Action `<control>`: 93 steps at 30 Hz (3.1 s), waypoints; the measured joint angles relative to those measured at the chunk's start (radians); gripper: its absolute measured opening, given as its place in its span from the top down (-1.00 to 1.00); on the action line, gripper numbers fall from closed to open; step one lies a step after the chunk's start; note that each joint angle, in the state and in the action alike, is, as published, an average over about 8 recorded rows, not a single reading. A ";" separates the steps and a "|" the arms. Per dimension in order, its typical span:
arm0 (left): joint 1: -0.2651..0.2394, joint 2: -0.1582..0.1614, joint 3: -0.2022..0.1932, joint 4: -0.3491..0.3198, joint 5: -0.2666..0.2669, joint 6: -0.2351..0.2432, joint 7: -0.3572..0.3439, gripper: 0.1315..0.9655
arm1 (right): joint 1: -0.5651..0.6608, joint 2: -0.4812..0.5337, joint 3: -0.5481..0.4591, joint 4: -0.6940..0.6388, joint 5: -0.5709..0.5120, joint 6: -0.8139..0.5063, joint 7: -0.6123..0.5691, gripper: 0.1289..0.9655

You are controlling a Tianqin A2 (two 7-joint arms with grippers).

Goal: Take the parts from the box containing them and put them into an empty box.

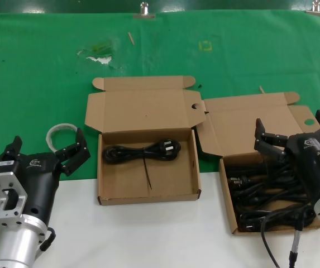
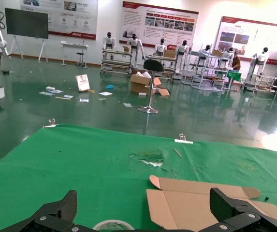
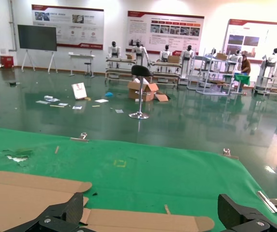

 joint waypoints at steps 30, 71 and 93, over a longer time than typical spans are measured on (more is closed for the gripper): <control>0.000 0.000 0.000 0.000 0.000 0.000 0.000 -1.00 | 0.000 0.000 0.000 0.000 0.000 0.000 0.000 -1.00; 0.000 0.000 0.000 0.000 0.000 0.000 0.000 -1.00 | 0.000 0.000 0.000 0.000 0.000 0.000 0.000 -1.00; 0.000 0.000 0.000 0.000 0.000 0.000 0.000 -1.00 | 0.000 0.000 0.000 0.000 0.000 0.000 0.000 -1.00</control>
